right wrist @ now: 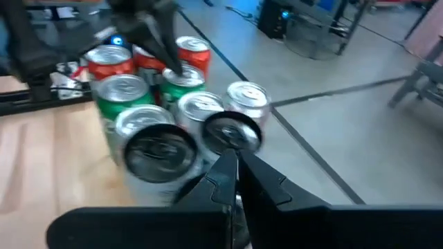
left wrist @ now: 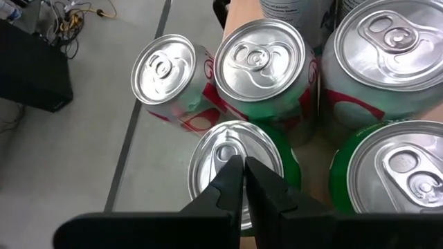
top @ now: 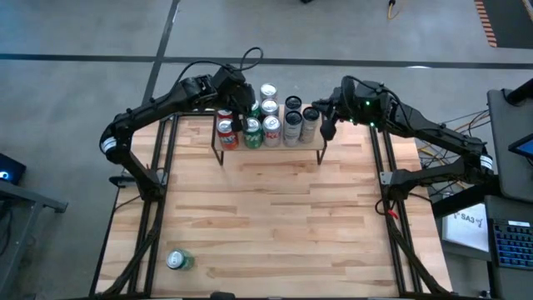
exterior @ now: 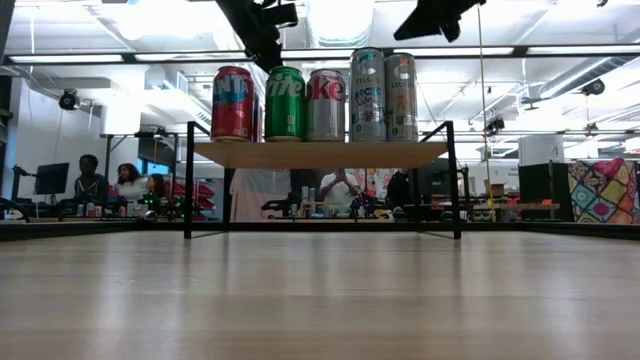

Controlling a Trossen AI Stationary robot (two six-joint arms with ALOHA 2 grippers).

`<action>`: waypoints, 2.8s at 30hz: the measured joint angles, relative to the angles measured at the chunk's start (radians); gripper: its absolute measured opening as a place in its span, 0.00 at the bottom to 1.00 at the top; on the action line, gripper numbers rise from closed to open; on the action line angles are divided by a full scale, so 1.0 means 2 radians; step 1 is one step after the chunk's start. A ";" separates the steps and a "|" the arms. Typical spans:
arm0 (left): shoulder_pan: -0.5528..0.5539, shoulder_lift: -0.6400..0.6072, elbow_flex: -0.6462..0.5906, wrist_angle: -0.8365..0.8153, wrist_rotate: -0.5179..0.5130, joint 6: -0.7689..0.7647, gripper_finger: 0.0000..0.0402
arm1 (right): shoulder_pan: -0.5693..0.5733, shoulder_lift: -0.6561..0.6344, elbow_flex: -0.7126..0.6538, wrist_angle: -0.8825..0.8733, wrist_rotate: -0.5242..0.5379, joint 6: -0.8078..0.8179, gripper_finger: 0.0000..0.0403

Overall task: Place canned beverage on shelf
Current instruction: Adjust the soda cans on the shelf

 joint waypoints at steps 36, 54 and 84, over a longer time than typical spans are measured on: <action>-0.021 -0.030 -0.001 0.004 0.019 -0.035 0.00 | -0.076 0.012 0.000 -0.055 -0.169 0.033 0.02; -0.050 -0.063 -0.001 0.042 0.028 -0.040 0.00 | -0.072 0.007 0.000 -0.090 -0.169 0.054 0.02; -0.051 -0.062 -0.001 0.033 0.027 -0.049 0.00 | -0.074 0.012 0.047 -0.108 -0.169 0.021 0.02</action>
